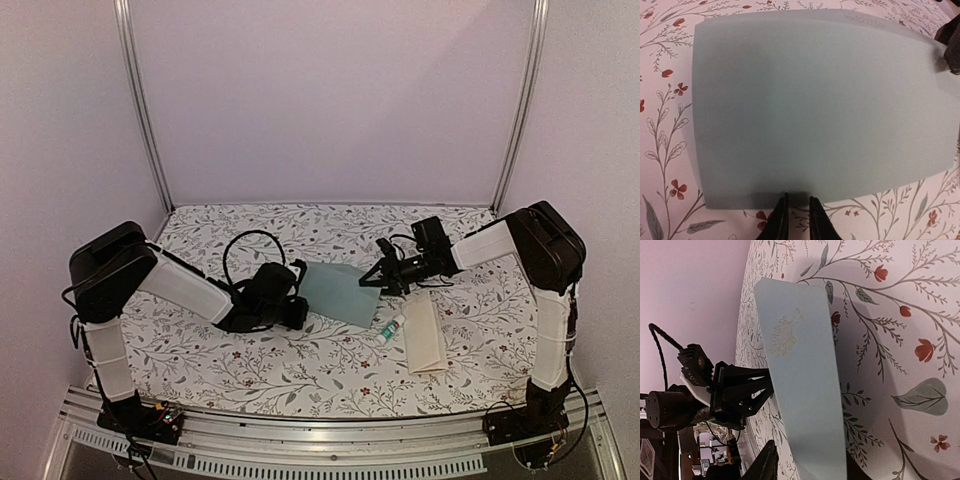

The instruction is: Place the letter into the envelope and seal it

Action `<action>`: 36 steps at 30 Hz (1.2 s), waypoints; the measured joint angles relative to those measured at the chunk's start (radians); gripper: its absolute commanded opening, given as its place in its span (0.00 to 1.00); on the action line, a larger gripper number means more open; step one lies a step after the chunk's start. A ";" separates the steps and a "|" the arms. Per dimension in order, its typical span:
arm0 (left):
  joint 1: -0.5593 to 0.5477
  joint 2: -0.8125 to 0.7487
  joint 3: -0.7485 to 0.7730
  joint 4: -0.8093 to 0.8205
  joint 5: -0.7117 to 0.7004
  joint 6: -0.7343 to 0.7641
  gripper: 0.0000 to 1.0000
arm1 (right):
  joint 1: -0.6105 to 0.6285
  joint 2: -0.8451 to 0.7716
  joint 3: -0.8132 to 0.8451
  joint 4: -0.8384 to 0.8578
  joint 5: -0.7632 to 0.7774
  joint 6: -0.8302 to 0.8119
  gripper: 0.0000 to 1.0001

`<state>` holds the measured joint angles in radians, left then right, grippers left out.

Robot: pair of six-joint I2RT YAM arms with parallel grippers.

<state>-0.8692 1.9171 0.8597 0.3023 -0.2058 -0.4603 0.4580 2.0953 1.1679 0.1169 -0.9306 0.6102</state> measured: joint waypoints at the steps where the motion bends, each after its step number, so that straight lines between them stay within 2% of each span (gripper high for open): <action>1: 0.000 0.000 0.000 0.000 0.000 0.000 0.14 | 0.000 0.000 -0.001 0.001 0.005 0.006 0.23; 5: 0.000 0.000 0.000 0.000 0.005 0.001 0.14 | 0.001 -0.004 -0.008 0.001 0.031 0.000 0.17; 11: 0.000 -0.004 -0.001 -0.002 0.017 0.004 0.14 | 0.014 -0.053 -0.033 -0.014 0.091 -0.033 0.00; 17: 0.001 -0.093 -0.056 -0.027 0.041 0.003 0.15 | 0.072 -0.125 -0.034 -0.052 0.172 -0.092 0.00; 20: 0.001 -0.187 -0.089 -0.039 0.042 0.003 0.21 | 0.116 -0.166 -0.034 -0.091 0.255 -0.125 0.00; 22: 0.001 -0.253 -0.108 -0.042 0.043 0.001 0.29 | 0.150 -0.198 -0.034 -0.126 0.330 -0.150 0.00; 27: 0.002 -0.446 -0.157 -0.055 0.046 -0.016 0.76 | 0.246 -0.317 -0.034 -0.182 0.522 -0.216 0.00; 30: 0.008 -0.561 -0.177 -0.058 0.060 -0.043 0.96 | 0.314 -0.413 -0.041 -0.186 0.661 -0.259 0.00; 31: 0.011 -0.592 -0.180 -0.061 0.063 -0.050 0.99 | 0.340 -0.446 -0.048 -0.184 0.714 -0.274 0.00; 36: 0.048 -0.733 -0.183 -0.077 0.076 -0.130 1.00 | 0.466 -0.583 -0.111 -0.143 0.974 -0.358 0.00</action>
<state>-0.8215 1.1839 0.6769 0.2249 -0.1299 -0.5907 0.9237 1.5127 1.0565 -0.0257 0.0429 0.2523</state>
